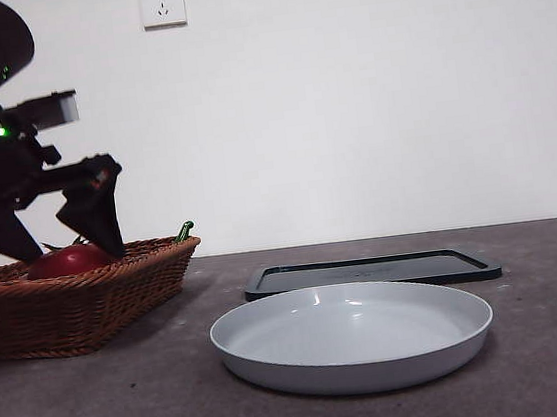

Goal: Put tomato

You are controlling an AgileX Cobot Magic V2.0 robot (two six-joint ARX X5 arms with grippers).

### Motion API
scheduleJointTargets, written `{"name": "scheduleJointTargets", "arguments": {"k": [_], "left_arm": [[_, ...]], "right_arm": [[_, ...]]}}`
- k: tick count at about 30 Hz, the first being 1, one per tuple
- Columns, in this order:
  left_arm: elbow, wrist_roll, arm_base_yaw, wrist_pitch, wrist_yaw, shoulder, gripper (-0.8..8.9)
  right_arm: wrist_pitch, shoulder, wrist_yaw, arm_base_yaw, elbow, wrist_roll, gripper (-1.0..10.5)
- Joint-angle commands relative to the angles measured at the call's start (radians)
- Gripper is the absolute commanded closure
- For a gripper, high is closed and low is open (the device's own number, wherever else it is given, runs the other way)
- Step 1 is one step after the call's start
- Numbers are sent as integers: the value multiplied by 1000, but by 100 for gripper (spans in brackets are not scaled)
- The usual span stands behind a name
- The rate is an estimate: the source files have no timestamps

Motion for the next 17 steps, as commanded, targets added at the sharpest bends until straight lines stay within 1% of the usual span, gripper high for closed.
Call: {"name": "scheduleJointTargets", "arguments": {"k": [1, 6, 8, 10, 12, 17], "left_arm": [[23, 11, 0, 8, -3, 30, 252], [23, 11, 2, 10, -3, 30, 263], [23, 11, 3, 9, -3, 30, 334], [23, 11, 3, 8, -3, 30, 432], [23, 11, 3, 4, -3, 30, 471], [25, 3, 3, 2, -3, 24, 475]], "right_arm": [[5, 5, -1, 6, 16, 3, 551], [5, 6, 0, 6, 16, 3, 551], [5, 5, -1, 6, 16, 3, 551], [5, 5, -1, 6, 16, 3, 551], [5, 5, -1, 6, 16, 3, 551], [5, 5, 0, 6, 16, 3, 551]]}}
